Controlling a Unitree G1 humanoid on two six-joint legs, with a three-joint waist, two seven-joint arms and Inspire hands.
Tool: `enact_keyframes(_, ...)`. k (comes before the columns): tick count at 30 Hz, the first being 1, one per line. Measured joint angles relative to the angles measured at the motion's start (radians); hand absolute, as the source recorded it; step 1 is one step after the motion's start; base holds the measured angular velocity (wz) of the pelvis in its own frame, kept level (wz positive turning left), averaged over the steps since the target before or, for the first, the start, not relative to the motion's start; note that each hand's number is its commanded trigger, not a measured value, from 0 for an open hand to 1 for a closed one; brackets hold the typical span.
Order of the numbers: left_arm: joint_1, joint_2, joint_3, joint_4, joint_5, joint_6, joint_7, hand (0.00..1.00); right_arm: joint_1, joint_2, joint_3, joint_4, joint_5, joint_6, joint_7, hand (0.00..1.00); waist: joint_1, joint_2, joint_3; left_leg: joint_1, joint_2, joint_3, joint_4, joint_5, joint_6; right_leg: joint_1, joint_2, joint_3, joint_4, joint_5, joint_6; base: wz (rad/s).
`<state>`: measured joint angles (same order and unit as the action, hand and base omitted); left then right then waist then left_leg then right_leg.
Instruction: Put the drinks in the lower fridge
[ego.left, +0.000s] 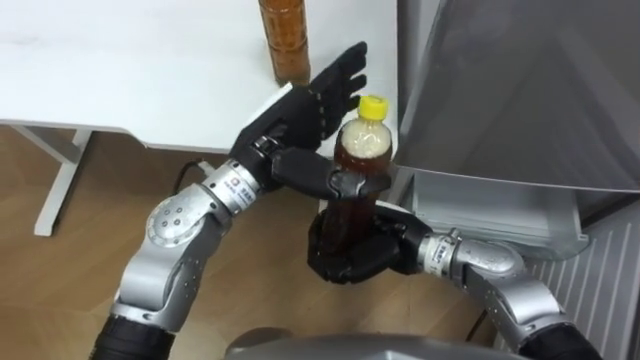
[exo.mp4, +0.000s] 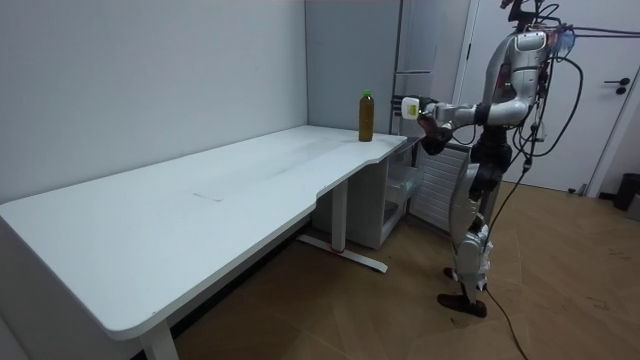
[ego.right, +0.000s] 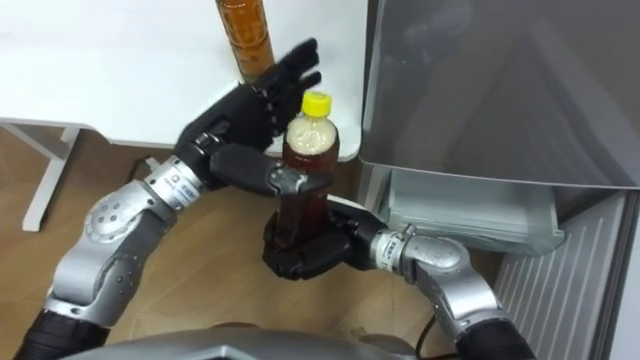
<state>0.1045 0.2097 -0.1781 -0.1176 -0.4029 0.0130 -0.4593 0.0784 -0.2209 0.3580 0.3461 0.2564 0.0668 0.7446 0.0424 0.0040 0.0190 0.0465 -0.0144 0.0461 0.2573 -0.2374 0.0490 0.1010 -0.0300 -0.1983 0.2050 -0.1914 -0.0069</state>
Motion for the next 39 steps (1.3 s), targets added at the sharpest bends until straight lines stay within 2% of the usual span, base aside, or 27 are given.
enact_keyframes(8,0.0,-0.022,0.092,-0.06,0.001,-0.029,0.037,0.0,0.029,0.003,-0.047,0.0,0.007,0.0,0.0,1.0,0.018,-0.01,-0.0019,-0.003,0.0,0.0,-0.003,0.0,0.0,-0.001,0.003,-0.002,-0.001,0.0,0.0,0.0)
enact_keyframes(14,0.0,-0.02,0.152,-0.095,-0.022,-0.031,0.059,0.0,0.046,0.009,-0.089,0.0,0.013,0.0,0.001,1.0,0.031,-0.014,-0.0048,-0.001,0.0,-0.005,-0.002,0.0,0.0,0.003,0.0,-0.016,-0.003,0.0,0.0,0.02)
enact_keyframes(16,0.0,-0.021,0.179,-0.102,-0.043,-0.047,0.07,0.0,0.056,0.011,-0.113,0.0,0.013,-0.001,0.001,1.0,0.038,-0.012,-0.0054,0.003,0.001,-0.007,0.002,0.0,0.0,0.008,-0.001,-0.022,-0.004,0.0,0.0,0.04)
enact_keyframes(20,0.0,-0.022,0.23,-0.105,-0.062,-0.086,0.124,0.0,0.072,0.017,-0.134,0.0,0.013,-0.001,0.001,1.0,0.049,-0.006,-0.0047,0.017,-0.001,-0.011,-0.006,0.0,0.0,0.027,0.0,-0.025,-0.019,0.0,0.0,0.03)
enact_keyframes(27,0.001,-0.036,0.281,-0.107,-0.093,-0.101,0.217,0.0,0.079,0.024,-0.157,-0.001,0.01,-0.002,0.002,1.0,0.051,0.015,-0.0067,0.02,-0.001,-0.015,-0.016,0.004,-0.002,0.027,0.0,-0.024,-0.019,0.0,0.0,0.01)
enact_keyframes(35,0.008,-0.045,0.348,-0.119,-0.172,-0.12,0.333,0.0,0.107,0.017,-0.191,-0.007,0.01,-0.002,-0.002,1.0,0.078,0.013,-0.0052,0.034,-0.001,-0.007,-0.022,0.005,-0.002,0.034,0.0,-0.014,-0.019,0.0,0.0,-0.02)
enact_keyframes(39,0.047,-0.046,0.39,-0.103,-0.261,-0.125,0.393,0.0,0.112,0.036,-0.2,-0.014,0.011,-0.002,-0.024,1.0,0.08,0.008,-0.0048,0.041,0.0,-0.013,-0.039,0.006,-0.003,0.037,0.002,-0.019,-0.02,0.0,0.0,0.02)
